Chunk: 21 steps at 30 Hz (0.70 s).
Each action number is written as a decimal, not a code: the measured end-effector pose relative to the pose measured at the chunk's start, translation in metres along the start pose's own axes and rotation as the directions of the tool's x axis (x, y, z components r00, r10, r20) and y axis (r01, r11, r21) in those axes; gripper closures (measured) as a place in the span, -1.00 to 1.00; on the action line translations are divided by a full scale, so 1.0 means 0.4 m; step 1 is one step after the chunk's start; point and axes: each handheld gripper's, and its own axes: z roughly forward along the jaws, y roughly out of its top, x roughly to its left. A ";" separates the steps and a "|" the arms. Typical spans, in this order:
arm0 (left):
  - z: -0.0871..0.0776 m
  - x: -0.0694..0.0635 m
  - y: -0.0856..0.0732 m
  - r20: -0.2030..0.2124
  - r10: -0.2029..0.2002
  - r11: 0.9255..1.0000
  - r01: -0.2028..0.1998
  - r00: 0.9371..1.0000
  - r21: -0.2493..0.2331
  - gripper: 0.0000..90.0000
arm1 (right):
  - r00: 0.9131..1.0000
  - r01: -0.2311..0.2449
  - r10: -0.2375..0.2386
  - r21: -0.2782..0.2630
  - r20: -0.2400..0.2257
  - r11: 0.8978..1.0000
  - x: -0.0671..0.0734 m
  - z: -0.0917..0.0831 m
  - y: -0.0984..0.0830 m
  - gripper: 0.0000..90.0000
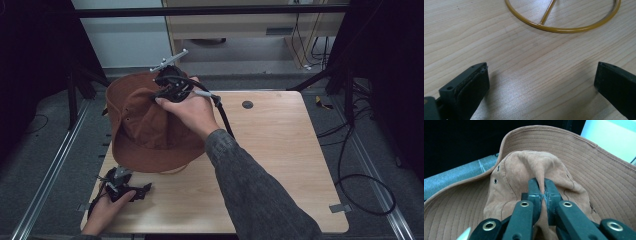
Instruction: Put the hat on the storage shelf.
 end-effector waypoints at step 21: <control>0.000 0.000 0.000 0.000 0.000 1.000 0.000 1.000 0.000 -1.00 | 1.000 -0.024 0.024 0.010 0.006 1.000 -0.013 0.015 -0.011 0.86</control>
